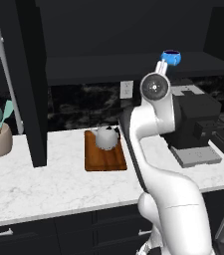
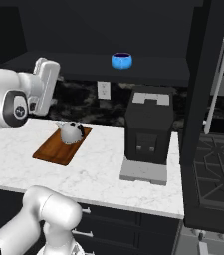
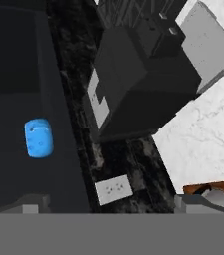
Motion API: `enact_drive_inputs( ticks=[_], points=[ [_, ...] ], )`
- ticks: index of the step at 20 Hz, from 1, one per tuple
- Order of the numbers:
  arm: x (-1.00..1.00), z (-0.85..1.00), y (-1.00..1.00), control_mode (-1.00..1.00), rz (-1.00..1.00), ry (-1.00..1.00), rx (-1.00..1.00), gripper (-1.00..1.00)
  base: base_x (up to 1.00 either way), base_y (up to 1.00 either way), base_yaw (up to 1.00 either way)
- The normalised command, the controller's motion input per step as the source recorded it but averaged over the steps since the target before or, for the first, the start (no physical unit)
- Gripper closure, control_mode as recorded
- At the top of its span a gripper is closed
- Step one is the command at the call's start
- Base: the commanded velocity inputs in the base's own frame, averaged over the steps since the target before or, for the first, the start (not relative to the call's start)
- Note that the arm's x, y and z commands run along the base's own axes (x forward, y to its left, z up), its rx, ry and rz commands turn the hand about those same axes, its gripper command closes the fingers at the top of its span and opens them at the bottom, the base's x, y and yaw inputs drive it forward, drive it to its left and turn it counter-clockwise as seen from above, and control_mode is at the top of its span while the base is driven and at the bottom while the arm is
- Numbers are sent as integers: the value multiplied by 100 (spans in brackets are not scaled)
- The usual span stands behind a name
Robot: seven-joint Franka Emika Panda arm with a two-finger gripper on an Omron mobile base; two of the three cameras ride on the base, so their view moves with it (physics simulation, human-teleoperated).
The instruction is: Pick the kettle from the counter and place it on the tray. Then pick the mug from the cabinet and place it on the tray. Then close the cabinet doors.
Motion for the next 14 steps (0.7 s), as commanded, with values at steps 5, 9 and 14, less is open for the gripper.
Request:
enact_drive_inputs(
  ticks=[5,9,14],
  points=[
    [44,23,-9,-100,0,30,-41,-100,0,0,0],
    [76,-1,-42,-100,2,29,-55,-100,0,0,0],
    [80,-15,-73,-100,13,15,-48,-100,0,0,0]
  ],
)
